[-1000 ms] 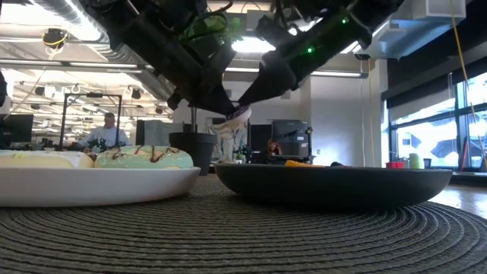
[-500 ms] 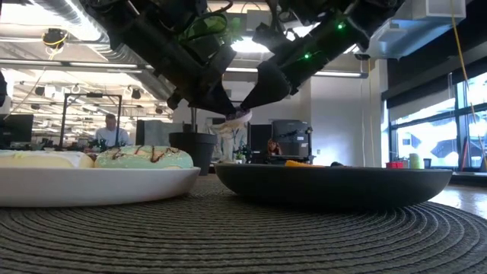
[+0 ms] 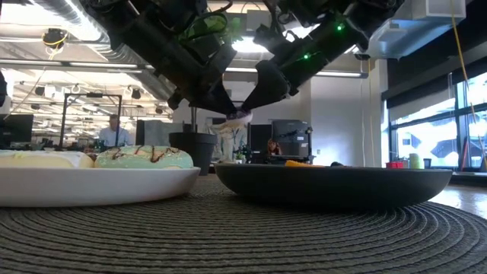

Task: Pick & Place donuts
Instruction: Put the small blue donut on the black plate

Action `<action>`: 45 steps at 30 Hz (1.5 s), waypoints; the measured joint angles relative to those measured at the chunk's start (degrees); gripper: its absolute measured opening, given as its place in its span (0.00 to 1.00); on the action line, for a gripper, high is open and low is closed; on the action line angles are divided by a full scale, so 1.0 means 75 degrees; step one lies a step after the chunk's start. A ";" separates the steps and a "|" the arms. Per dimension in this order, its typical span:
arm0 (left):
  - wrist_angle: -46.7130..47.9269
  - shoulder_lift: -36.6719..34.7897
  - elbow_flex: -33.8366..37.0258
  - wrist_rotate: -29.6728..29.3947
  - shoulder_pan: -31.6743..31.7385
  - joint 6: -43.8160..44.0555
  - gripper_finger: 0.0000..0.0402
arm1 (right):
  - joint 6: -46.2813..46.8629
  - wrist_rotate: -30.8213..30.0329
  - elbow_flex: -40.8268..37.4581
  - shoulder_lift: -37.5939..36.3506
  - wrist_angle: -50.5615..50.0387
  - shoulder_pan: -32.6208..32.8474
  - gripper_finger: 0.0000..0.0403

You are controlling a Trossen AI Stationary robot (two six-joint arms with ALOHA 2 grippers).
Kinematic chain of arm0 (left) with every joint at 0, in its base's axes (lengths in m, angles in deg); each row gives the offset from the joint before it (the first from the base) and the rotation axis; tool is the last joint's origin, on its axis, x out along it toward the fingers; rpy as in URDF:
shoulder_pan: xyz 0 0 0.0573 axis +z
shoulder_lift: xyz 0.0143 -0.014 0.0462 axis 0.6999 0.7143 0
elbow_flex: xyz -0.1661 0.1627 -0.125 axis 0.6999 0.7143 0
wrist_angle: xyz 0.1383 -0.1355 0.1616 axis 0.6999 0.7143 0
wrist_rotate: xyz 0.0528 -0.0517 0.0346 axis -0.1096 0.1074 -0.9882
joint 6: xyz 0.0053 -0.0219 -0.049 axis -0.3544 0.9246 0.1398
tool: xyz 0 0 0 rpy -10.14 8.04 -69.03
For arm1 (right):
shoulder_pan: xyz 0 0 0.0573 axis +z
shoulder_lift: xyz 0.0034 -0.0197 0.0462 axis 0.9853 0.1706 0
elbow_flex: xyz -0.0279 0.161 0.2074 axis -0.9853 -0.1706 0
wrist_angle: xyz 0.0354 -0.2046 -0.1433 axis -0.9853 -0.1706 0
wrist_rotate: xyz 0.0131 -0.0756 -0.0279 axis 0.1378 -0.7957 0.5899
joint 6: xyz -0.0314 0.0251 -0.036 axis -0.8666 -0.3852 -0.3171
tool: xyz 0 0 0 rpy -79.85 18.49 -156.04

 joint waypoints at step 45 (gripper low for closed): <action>0.0246 -0.0580 -0.0006 -0.0021 -0.0298 -0.0607 0.33 | 0.0520 0.0893 0.0003 -0.0482 -0.1445 -0.0092 0.01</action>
